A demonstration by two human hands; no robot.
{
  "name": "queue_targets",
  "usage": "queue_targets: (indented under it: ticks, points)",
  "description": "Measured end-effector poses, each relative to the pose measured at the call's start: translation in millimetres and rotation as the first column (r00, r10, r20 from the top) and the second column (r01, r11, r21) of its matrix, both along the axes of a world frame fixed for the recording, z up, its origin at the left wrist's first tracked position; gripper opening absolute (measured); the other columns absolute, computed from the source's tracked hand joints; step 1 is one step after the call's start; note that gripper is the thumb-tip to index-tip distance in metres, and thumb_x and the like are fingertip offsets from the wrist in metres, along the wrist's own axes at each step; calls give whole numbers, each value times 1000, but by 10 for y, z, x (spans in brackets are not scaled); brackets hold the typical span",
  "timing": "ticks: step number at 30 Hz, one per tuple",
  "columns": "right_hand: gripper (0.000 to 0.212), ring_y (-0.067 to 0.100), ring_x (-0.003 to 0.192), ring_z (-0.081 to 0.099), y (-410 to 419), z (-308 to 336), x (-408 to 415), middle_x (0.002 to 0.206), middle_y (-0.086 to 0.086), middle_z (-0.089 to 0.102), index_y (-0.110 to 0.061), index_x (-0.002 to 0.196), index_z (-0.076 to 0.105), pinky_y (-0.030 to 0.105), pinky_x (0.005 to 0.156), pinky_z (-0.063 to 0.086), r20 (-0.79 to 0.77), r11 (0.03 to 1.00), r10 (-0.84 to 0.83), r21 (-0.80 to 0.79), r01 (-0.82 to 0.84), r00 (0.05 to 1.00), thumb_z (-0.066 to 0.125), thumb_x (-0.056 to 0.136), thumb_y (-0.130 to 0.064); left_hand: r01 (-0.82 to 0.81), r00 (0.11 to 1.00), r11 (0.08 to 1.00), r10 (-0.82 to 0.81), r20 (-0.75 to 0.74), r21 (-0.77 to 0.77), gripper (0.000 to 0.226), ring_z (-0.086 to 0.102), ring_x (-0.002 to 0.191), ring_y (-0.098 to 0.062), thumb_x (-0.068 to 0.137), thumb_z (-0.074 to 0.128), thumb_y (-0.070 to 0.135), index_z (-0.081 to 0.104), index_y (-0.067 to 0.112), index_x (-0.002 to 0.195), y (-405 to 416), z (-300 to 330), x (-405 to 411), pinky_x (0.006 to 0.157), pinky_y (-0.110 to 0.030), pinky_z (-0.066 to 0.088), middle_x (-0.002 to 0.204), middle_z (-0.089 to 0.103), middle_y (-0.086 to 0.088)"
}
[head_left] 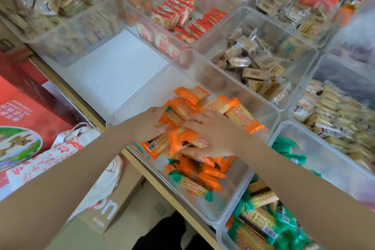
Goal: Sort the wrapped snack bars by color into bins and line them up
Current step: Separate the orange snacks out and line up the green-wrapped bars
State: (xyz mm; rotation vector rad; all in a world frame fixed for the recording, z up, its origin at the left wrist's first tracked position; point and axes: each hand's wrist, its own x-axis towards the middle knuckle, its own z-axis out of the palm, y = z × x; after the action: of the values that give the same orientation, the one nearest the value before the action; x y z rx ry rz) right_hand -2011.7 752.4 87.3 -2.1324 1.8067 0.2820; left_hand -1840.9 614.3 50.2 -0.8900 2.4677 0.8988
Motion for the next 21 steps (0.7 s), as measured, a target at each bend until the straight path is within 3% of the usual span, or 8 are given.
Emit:
queue_targets:
  ticks: [4,7,9,12,14,17,19,21]
  points:
    - [90,23,126,35,45,-43,-281,131,2,45,-28,138,42,38,106,31,32,991,-131,34,130,991,17,62,-71,-191,981,982,191,-31,-5,60,49,111,-29,87,53,40,31,13,136,83,-9,-90,89,-38,43,122,46,-8]
    - [85,21,128,35,64,-67,-291,134,0,45,-26,133,48,38,106,32,71,989,-144,31,142,987,19,67,-71,-131,991,991,131,-15,-3,42,48,98,-23,77,63,23,44,9,111,120,34,-98,74,-33,42,89,41,2]
    - [77,19,122,41,42,-78,-276,128,-2,52,-24,117,61,38,103,35,187,981,-194,60,186,963,22,72,-72,18,1000,1000,-18,-4,-1,44,47,99,-21,75,67,23,46,11,112,127,70,-73,79,-30,42,99,44,-1]
    - [53,18,99,54,-55,-49,-263,101,-3,64,-21,93,66,39,88,44,327,967,-245,20,252,913,30,87,-59,149,989,984,-148,-16,99,64,43,115,-14,81,68,34,37,20,136,81,181,23,95,-25,38,125,42,3]
    - [32,20,98,56,-155,-45,-209,102,0,65,-18,103,64,38,86,45,348,968,-242,24,250,906,40,96,-36,176,984,947,-168,-53,269,61,45,113,-5,81,69,37,40,32,134,38,284,101,94,-17,38,123,45,13]
    - [28,21,108,54,-337,-91,-51,116,3,63,-14,118,60,34,91,43,331,984,-179,69,165,927,41,98,-19,154,979,853,-199,37,499,64,44,113,9,78,67,46,35,47,134,42,399,196,93,-10,36,118,49,25]
    - [31,23,108,55,-428,-147,72,117,5,63,-17,123,56,41,91,44,311,981,-161,152,118,937,36,99,-21,95,990,851,-137,44,516,54,46,114,7,81,56,52,35,48,130,65,417,222,96,-15,36,118,49,25]
    - [31,25,102,55,-469,-181,131,112,7,63,-18,121,55,42,87,46,269,968,-126,245,58,955,33,100,-21,-42,998,881,54,-14,472,33,49,113,1,93,44,44,43,42,126,49,389,219,99,-21,37,120,50,20]
